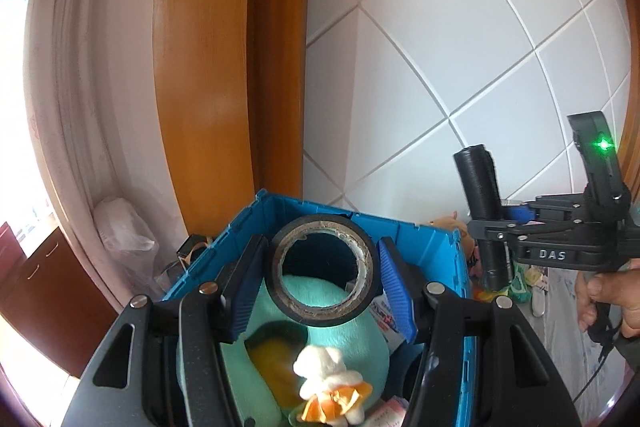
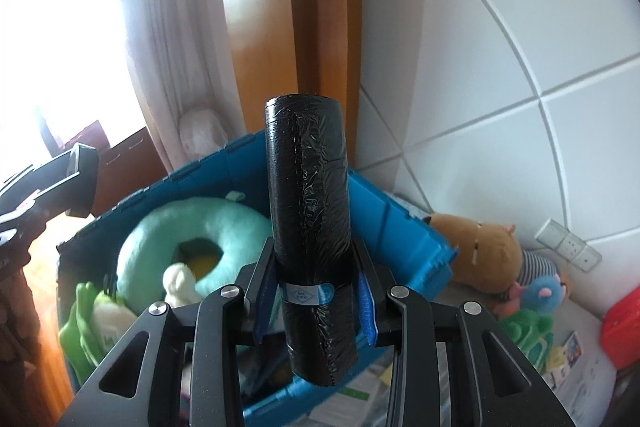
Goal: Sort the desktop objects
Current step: 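Carry the bag and tape roll to the blue crate and open both grippers inside, then move both open grippers out of the crate back over the bed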
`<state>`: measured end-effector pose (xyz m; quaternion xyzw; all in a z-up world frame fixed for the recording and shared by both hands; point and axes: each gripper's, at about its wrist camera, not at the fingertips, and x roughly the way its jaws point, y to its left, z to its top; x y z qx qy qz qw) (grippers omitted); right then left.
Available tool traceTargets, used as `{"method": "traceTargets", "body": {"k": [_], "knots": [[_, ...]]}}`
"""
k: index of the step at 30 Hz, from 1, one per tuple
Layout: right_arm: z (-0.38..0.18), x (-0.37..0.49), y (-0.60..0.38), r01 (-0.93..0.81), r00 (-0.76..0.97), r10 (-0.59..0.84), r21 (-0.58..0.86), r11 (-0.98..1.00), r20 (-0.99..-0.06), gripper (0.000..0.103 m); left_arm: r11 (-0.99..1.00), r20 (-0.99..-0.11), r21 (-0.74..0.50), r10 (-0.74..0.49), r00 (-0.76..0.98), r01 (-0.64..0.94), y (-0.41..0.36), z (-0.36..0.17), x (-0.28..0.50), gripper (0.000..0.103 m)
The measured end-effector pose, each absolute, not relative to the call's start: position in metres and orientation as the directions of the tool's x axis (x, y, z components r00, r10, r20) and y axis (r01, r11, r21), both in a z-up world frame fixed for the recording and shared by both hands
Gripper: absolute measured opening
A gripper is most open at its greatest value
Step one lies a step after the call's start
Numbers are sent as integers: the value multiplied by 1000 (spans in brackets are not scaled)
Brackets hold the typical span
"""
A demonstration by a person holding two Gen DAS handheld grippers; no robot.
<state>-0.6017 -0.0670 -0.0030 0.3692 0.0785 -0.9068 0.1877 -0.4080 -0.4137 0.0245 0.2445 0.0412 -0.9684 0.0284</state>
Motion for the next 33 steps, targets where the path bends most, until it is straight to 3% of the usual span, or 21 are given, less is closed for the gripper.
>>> {"method": "traceTargets", "body": {"k": [3, 4, 5, 6, 19, 33], "knots": [[1, -607, -73, 397, -668, -282, -10, -918, -689, 35, -993, -462, -73, -51, -886, 95, -418, 28, -409, 55], [2, -609, -74, 397, -672, -281, -12, -918, -685, 38, -990, -465, -76, -67, -883, 115, -422, 28, -410, 66], [3, -609, -76, 390, -682, -273, -22, -920, -679, 65, -988, -465, -81, -82, -882, 134, -425, 27, -410, 103], [4, -610, -77, 383, -693, -263, -33, -923, -671, 100, -984, -463, -87, -96, -881, 153, -428, 26, -410, 103], [-10, -574, -38, 345, -698, -288, 46, -938, -656, 103, -981, -508, -89, -105, -855, 173, -422, 5, -392, 103], [-44, -455, 87, 247, -716, -269, 127, -961, -644, 103, -995, -530, -74, -17, -848, 66, -300, -2, -373, 103]]}}
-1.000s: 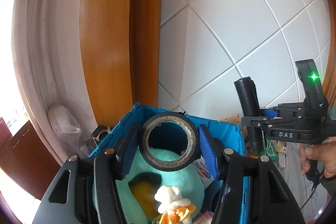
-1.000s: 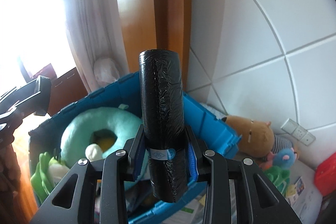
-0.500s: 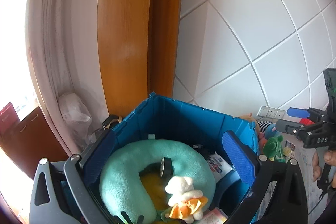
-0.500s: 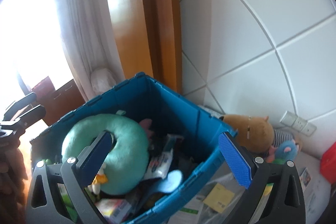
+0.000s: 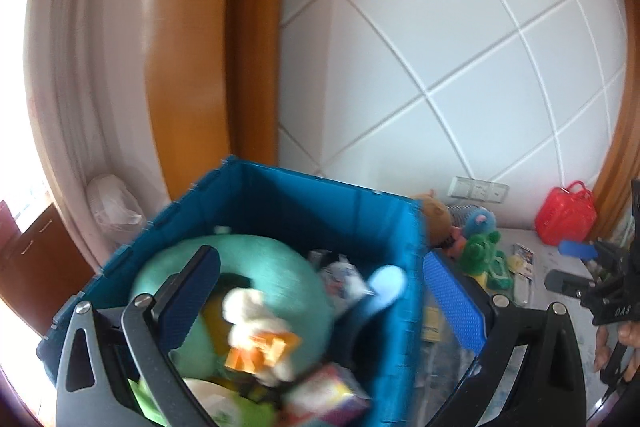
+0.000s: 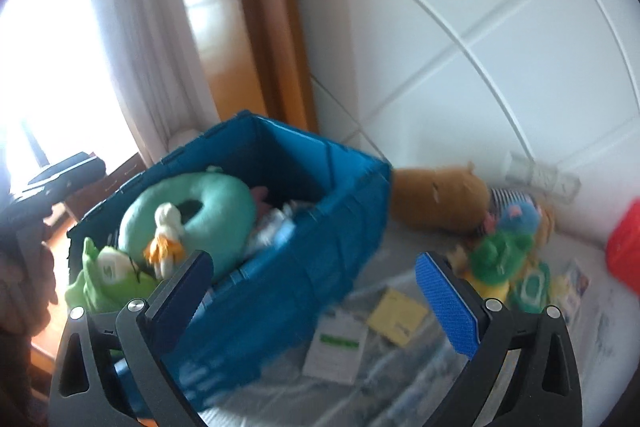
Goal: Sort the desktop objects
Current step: 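Move both open grippers out of the crate back over the bed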
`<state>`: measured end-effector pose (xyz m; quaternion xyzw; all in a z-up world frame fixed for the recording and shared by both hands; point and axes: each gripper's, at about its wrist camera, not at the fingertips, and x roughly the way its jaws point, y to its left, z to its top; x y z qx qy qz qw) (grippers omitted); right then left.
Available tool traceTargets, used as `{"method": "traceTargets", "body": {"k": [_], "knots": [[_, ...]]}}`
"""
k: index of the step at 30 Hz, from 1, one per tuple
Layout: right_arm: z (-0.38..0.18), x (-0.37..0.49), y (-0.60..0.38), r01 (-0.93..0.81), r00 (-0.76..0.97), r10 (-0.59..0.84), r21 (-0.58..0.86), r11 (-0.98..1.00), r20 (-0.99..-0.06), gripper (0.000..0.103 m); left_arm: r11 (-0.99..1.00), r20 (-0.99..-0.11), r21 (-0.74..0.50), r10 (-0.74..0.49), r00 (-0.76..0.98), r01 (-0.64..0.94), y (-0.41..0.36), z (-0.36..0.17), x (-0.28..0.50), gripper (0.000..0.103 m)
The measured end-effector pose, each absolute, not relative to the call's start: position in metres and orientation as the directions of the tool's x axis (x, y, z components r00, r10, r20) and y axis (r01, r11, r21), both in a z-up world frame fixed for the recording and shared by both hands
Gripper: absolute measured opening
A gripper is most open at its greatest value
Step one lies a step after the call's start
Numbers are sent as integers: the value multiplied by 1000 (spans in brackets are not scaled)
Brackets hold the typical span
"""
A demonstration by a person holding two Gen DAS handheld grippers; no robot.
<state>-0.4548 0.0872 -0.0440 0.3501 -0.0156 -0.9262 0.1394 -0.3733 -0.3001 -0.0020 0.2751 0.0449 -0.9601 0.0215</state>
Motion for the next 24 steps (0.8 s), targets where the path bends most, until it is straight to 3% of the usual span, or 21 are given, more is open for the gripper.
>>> {"method": "traceTargets", "body": {"k": [13, 24], "knots": [[-80, -368, 267, 70, -724, -167, 170, -983, -669, 103, -990, -594, -79, 144, -791, -121, -125, -52, -406, 103], [-122, -342, 376, -26, -660, -119, 181, -983, -742, 103, -961, -641, -96, 258, -723, -258, -1, -120, -494, 103]]}}
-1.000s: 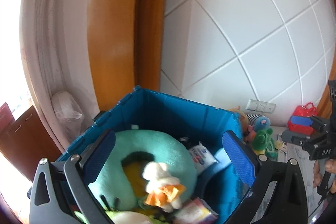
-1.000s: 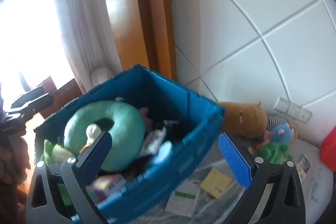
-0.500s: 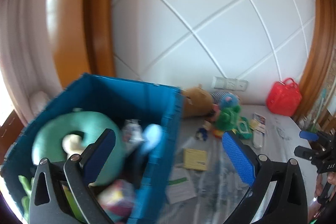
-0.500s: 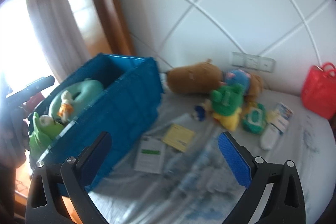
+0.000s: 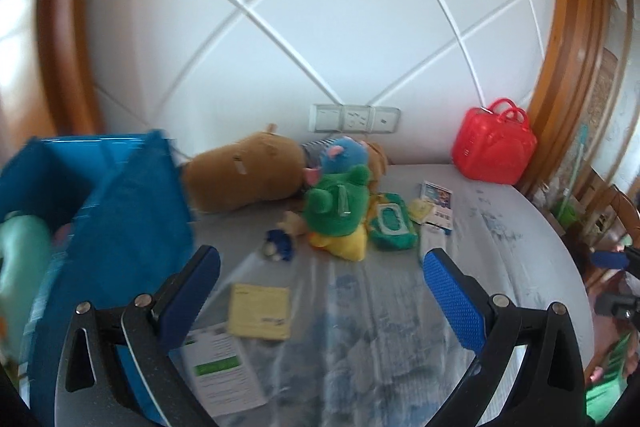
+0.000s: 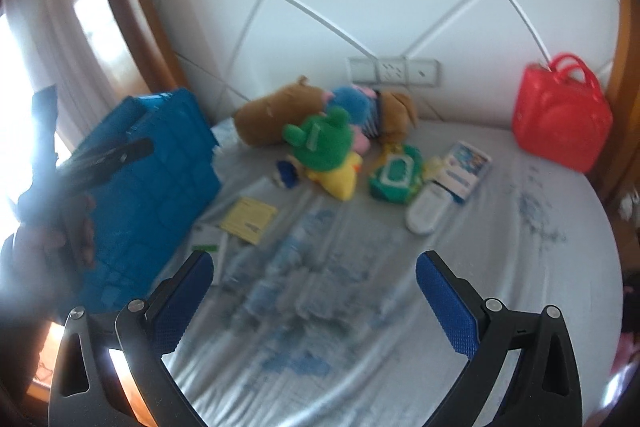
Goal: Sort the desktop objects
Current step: 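Move both open grippers out of the crate back over the bed, then grasp the green frog plush with yellow beak using the left gripper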
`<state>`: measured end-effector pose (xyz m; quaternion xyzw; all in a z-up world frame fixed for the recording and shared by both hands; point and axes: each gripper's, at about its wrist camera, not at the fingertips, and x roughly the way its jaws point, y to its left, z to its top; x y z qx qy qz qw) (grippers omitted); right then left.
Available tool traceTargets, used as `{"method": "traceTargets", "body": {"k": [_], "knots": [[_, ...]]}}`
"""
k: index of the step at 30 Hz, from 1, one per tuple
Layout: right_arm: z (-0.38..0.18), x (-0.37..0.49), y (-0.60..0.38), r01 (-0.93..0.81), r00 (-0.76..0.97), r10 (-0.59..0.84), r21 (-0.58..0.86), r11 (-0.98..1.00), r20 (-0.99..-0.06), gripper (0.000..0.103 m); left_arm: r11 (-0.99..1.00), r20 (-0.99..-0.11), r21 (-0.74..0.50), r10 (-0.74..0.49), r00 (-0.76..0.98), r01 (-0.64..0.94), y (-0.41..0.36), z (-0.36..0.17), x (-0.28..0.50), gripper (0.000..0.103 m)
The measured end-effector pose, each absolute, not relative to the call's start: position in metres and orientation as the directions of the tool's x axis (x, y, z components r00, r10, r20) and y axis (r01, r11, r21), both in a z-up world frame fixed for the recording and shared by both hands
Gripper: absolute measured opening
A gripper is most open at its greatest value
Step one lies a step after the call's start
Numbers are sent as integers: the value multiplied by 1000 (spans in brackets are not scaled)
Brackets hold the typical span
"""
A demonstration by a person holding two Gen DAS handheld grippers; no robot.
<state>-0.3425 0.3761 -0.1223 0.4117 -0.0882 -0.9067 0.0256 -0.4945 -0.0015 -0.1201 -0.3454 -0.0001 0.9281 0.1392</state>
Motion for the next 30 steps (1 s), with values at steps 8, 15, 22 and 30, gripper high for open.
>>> {"method": "traceTargets", "body": {"k": [8, 15, 22, 30], "knots": [[-147, -342, 404, -118, -639, -27, 133, -984, -769, 103, -926, -673, -91, 328, -663, -367, 41, -177, -574, 103], [-183, -344, 420, -212, -586, 15, 135, -968, -810, 103, -891, -711, -49, 348, -611, -450, 69, -240, -648, 103], [-217, -330, 438, -314, -512, 61, 120, -942, -857, 103, -911, -757, -64, 310, -575, -407, 72, -296, -726, 103], [-230, -317, 449, -370, -473, 95, 100, -924, -876, 103, -885, -762, -61, 340, -550, -462, 92, -328, -743, 96]]}}
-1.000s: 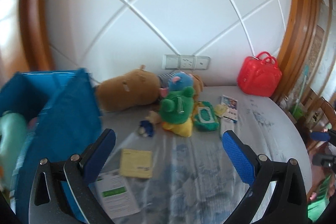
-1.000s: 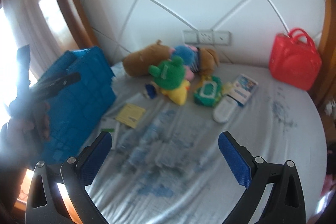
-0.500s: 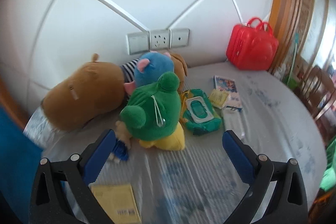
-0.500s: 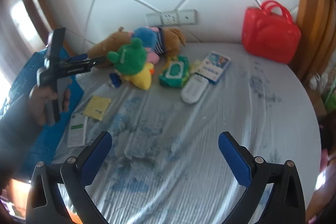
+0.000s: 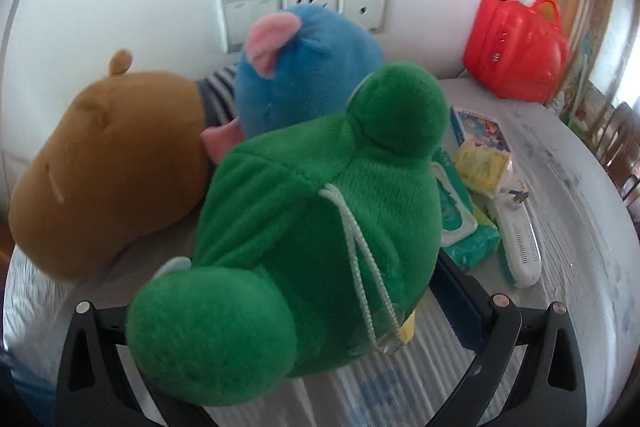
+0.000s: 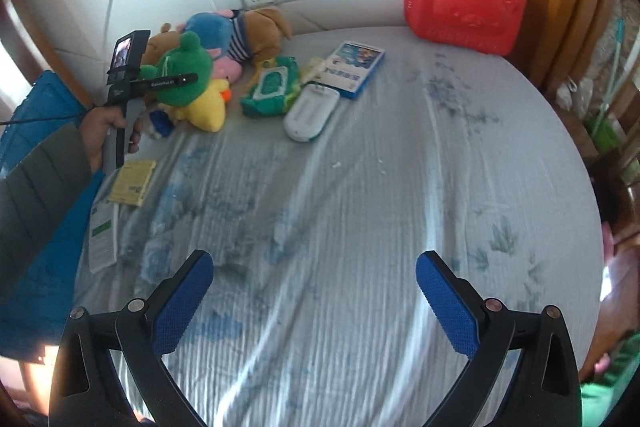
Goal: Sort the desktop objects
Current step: 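Grasp the green frog plush with yellow beak using the left gripper, then grasp the white plug-in device with the right gripper while the left holds the plush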
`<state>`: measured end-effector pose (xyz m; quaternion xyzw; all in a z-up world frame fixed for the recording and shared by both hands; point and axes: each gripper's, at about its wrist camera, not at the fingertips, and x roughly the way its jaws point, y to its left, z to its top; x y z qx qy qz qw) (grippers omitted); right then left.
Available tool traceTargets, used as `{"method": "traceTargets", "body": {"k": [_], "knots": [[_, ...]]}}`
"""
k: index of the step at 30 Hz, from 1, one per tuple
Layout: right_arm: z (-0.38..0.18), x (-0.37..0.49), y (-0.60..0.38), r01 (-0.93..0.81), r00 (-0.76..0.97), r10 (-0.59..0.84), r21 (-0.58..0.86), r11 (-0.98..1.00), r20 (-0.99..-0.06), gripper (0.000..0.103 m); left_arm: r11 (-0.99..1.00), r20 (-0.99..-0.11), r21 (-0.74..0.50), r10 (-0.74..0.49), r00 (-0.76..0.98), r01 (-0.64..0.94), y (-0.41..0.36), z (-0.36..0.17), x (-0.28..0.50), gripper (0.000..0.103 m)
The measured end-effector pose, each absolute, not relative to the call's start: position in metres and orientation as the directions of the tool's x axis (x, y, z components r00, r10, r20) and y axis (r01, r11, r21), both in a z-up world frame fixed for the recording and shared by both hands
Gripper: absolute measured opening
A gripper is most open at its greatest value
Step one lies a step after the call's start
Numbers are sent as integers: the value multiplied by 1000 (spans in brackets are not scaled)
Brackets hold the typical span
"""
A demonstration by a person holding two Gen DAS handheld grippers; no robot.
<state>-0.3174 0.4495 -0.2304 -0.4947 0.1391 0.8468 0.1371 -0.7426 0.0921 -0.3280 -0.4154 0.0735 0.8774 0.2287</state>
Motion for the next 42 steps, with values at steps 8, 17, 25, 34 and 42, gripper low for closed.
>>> {"method": "traceTargets", "body": {"k": [8, 17, 25, 34, 42], "knots": [[-233, -330, 446, -356, -474, 87, 101, -929, -876, 103, -884, -736, -85, 367, -569, -460, 88, -311, -710, 66], [-259, -414, 464, -315, -476, 96, 68, -947, -874, 103, -897, -676, -119, 387, -627, -425, 47, -248, -620, 66], [-328, -542, 504, -423, -454, 145, 69, -904, -879, 103, -924, -667, -128, 349, -658, -361, 2, -209, -536, 67], [-394, -607, 530, -514, -342, 169, 34, -857, -924, 83, -951, -660, -112, 287, -694, -287, -38, -188, -492, 68], [-418, -625, 526, -498, -257, 176, -26, -867, -950, 70, -960, -654, -113, 266, -709, -256, -54, -182, -479, 68]]}}
